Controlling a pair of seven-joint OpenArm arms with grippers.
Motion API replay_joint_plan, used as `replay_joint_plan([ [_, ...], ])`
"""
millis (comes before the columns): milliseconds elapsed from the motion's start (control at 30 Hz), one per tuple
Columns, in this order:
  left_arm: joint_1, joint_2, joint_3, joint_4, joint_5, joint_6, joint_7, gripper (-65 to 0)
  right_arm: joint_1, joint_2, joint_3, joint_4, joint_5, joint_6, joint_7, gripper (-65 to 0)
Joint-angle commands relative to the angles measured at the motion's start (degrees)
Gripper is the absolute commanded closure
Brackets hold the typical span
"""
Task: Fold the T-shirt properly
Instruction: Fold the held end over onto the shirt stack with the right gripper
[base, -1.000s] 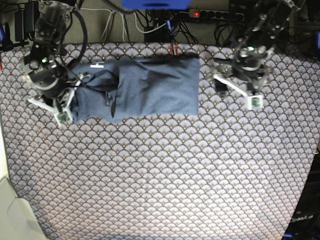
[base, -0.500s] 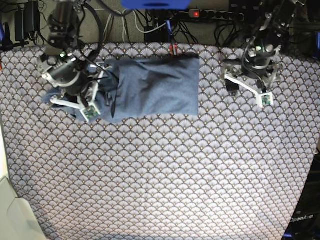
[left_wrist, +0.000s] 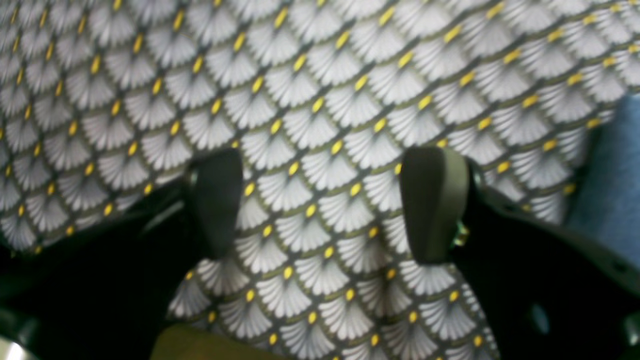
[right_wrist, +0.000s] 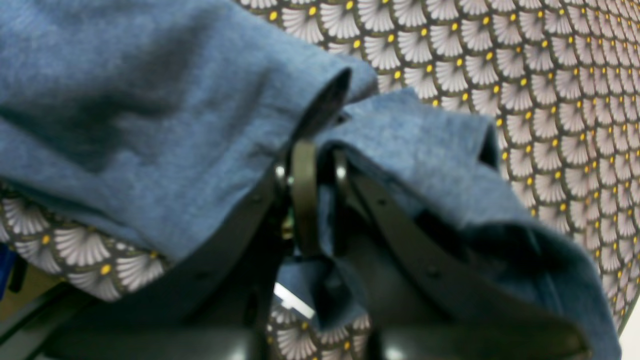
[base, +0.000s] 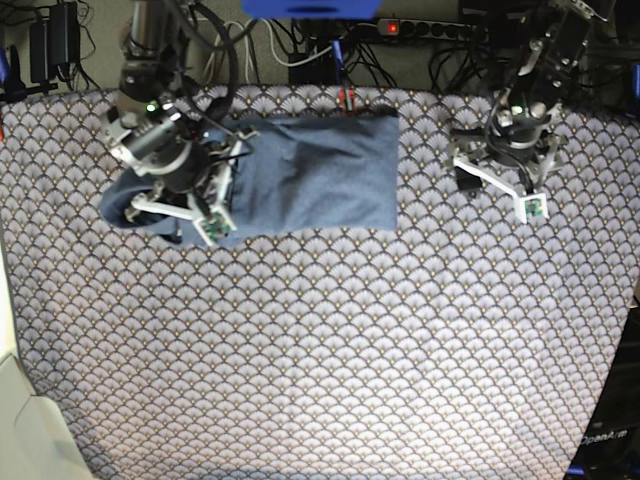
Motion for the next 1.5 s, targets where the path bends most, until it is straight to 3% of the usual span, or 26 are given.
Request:
replay_joint_plan([
  [0,-0.3,-0.4,-0.1,0.6,0.5,0.1,-0.9,-48.6,0.7,-1.0,-1.3,1.3,1.1,-0.2,1.3,0.0],
  [500,0.2,-0.6,-0.4,1.4,0.7,0.1,-0.9,-48.6,0.7,-1.8,-20.2,-0.2,1.1,-0.2,1.7,0.0],
  [767,1.8,-0.9,-0.5,1.6,0.6,0.2,-0.8,-48.6,1.4,-1.8,-26.4,-5.0,1.2,-0.2,1.8,0.0],
  [1467,6.5,-0.9,-5.2,3.5,0.8,0.1,-0.9,-48.6,10.0,-3.1,-26.8,-15.0,1.2,-0.2,3.3,0.0],
])
